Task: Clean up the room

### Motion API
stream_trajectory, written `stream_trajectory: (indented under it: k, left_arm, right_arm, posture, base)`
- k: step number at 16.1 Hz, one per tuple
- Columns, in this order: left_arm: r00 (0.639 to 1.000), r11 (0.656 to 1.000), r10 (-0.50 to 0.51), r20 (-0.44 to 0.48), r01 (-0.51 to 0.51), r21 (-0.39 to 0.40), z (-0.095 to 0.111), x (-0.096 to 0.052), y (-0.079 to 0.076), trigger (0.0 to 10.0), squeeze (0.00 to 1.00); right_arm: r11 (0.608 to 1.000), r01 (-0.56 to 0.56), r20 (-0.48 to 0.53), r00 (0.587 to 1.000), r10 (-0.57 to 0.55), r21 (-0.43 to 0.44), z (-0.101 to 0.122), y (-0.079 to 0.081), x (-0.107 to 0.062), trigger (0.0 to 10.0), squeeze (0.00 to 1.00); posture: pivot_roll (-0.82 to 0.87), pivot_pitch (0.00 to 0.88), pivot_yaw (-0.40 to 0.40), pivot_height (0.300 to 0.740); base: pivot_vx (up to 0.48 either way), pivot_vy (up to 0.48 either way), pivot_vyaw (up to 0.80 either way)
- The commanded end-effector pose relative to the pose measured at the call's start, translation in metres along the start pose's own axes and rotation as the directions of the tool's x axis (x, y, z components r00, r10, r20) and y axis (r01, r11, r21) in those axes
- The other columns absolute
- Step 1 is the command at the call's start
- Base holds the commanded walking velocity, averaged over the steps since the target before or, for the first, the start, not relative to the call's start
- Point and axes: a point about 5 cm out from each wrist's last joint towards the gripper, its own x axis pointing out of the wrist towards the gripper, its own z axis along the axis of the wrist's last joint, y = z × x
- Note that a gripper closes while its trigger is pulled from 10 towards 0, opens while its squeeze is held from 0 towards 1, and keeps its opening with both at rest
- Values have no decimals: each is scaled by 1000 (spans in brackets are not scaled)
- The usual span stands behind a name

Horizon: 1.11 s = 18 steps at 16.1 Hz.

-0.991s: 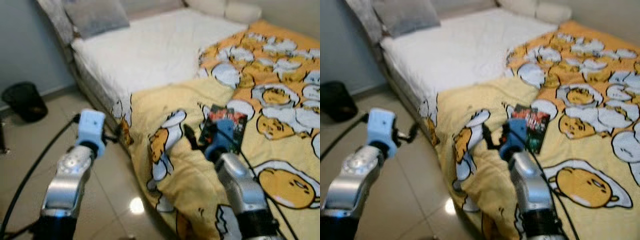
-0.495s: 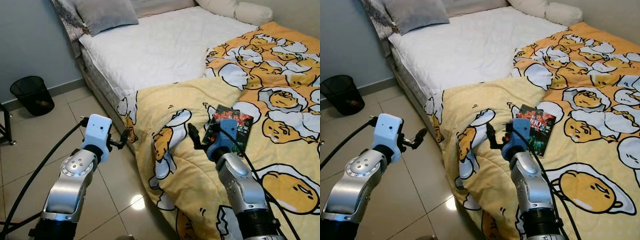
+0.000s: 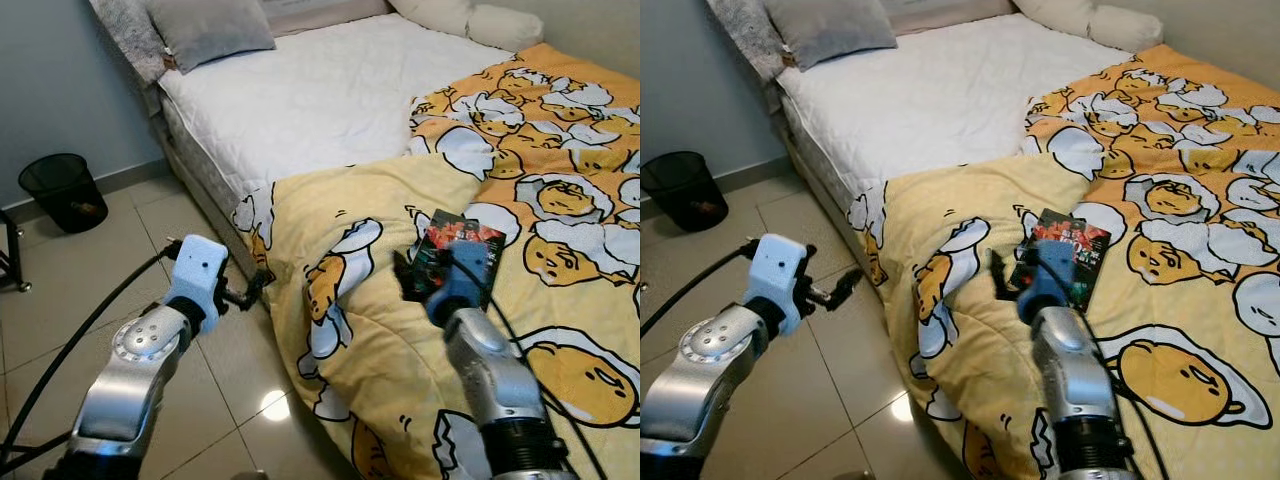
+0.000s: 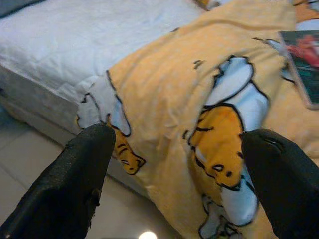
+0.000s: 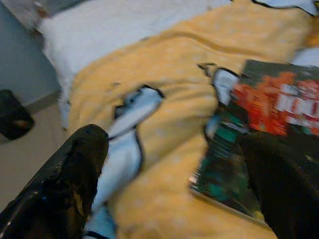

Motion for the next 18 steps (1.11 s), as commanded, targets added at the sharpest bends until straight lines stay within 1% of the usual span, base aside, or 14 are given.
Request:
stream_trajectory:
  k: [1, 3, 4, 5, 7, 8, 9, 10, 13, 14, 15, 16, 17, 18]
  left_arm:
    - [999, 999, -45, 12, 45, 18, 4, -1, -3, 10000, 0]
    - [996, 996, -82, 18, 81, 43, 6, 0, -3, 10000, 0]
    - [992, 991, -124, 17, 123, 61, 9, 2, -2, 10000, 0]
    - [989, 987, -147, 16, 146, 69, 10, 3, -2, 10000, 0]
    - [979, 975, -204, 14, 202, 90, 13, 4, -3, 10000, 0]
    - [974, 972, -224, 20, 221, 85, 15, 3, -5, 10000, 0]
    - [972, 969, -236, 16, 233, 84, 15, 3, -6, 10000, 0]
    - [961, 958, -276, 5, 274, 82, 15, 2, -11, 10000, 0]
    - [931, 929, -365, 6, 363, 75, 20, -5, -17, 10000, 0]
    - [912, 909, -410, 7, 408, 79, 25, -10, -18, 10000, 0]
    - [906, 903, -424, 7, 422, 82, 27, -12, -19, 10000, 0]
    - [894, 891, -448, 3, 446, 85, 30, -16, -19, 10000, 0]
    - [887, 883, -462, -4, 461, 86, 31, -17, -20, 10000, 0]
    - [864, 860, -503, -20, 503, 85, 33, -22, -22, 10000, 0]
  right_arm:
    - [999, 47, -21, 999, -47, 5, 0, -13, 4, 10000, 1000]
    - [995, 103, -33, 994, -103, -11, 2, -29, 9, 10000, 1000]
    - [986, 150, -32, 988, -153, -70, 8, -42, 17, 10000, 1000]
    - [985, 155, -32, 987, -158, -78, 12, -46, 21, 10000, 1000]
    - [973, 210, -37, 976, -214, -94, 21, -59, 28, 10000, 1000]
    - [969, 246, -46, 968, -247, -37, 24, -66, 32, 10000, 1000]
    - [967, 254, -58, 966, -254, -6, 25, -70, 32, 10000, 1000]
    - [960, 271, -84, 961, -265, 65, 25, -76, 34, 10000, 1000]
    - [938, 314, -98, 948, -302, 148, 29, -87, 34, 10000, 1000]
    - [925, 326, -112, 944, -310, 195, 27, -91, 33, 10000, 1000]
    - [917, 335, -119, 941, -315, 216, 26, -93, 32, 10000, 957]
    - [909, 339, -128, 940, -316, 243, 25, -95, 32, 10000, 0]
    - [904, 337, -137, 940, -311, 263, 23, -95, 31, 10000, 0]
    - [893, 324, -163, 944, -286, 313, 17, -94, 30, 10000, 0]
  posture:
    - [-7, 0, 3, 740]
    - [2, 0, -5, 740]
    - [4, 0, 0, 740]
    - [3, 0, 2, 740]
    - [-6, 0, 23, 740]
    - [-12, 0, 34, 740]
    - [-16, 0, 45, 740]
    - [-6, 0, 44, 740]
    - [23, 0, 43, 740]
    - [36, 0, 49, 740]
    - [40, 0, 52, 740]
    - [43, 0, 67, 740]
    - [43, 0, 67, 740]
    - [39, 0, 83, 740]
  base:
    - [0, 0, 0]
    - [0, 0, 0]
    - [0, 0, 0]
    - [0, 0, 0]
    - [0, 0, 0]
    - [0, 0, 0]
    - [0, 0, 0]
    - [0, 0, 0]
    - [0, 0, 0]
    - [0, 0, 0]
    - [0, 0, 0]
    - [0, 0, 0]
    - [0, 0, 0]
    - [0, 0, 0]
